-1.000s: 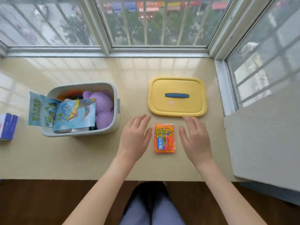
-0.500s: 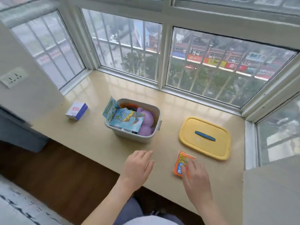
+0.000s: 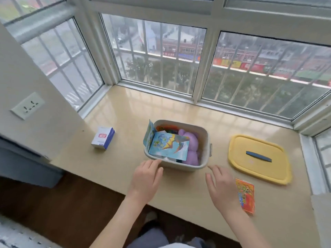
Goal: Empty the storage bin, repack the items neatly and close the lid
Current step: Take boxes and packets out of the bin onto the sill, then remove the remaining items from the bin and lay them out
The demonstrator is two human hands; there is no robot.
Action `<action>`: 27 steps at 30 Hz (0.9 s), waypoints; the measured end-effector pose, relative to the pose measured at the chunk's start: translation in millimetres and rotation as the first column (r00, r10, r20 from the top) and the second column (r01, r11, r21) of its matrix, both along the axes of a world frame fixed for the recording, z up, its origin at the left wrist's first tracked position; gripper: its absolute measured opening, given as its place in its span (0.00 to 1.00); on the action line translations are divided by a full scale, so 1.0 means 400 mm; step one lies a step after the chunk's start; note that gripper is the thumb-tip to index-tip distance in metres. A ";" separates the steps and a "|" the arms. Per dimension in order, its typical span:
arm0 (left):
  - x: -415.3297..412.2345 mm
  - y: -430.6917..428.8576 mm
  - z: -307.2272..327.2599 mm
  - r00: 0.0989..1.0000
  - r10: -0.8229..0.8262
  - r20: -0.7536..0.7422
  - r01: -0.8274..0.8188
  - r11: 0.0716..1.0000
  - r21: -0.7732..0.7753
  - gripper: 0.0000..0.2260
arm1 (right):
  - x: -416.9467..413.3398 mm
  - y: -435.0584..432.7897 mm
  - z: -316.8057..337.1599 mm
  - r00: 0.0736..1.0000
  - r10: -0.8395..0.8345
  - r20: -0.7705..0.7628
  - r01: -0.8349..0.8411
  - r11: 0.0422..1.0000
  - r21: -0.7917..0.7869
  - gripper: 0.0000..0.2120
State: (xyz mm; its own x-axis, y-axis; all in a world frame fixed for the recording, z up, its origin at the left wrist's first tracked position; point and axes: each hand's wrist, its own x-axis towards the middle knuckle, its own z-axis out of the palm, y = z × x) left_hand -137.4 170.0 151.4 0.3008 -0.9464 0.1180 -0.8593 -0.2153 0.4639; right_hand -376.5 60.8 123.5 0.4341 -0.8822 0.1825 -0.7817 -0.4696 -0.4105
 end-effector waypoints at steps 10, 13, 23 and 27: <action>0.306 -0.091 -0.062 0.976 0.055 -0.210 -0.039 0.996 0.079 0.17 | 0.271 -0.035 -0.041 0.973 -0.111 0.202 0.073 0.979 0.188 0.18; 0.332 -0.154 -0.117 0.936 0.116 -0.331 -0.083 0.990 0.111 0.21 | 0.316 -0.095 -0.095 0.973 -0.112 0.201 0.069 0.975 0.210 0.19; 0.328 -0.284 -0.360 0.859 0.264 -0.438 -0.205 0.963 0.177 0.26 | 0.344 -0.278 -0.410 0.969 -0.243 -0.049 0.230 0.810 0.539 0.24; 0.308 -0.305 -0.413 0.860 0.264 -0.436 -0.203 0.962 0.183 0.24 | 0.355 -0.304 -0.449 0.947 -0.320 0.026 0.233 0.743 0.627 0.25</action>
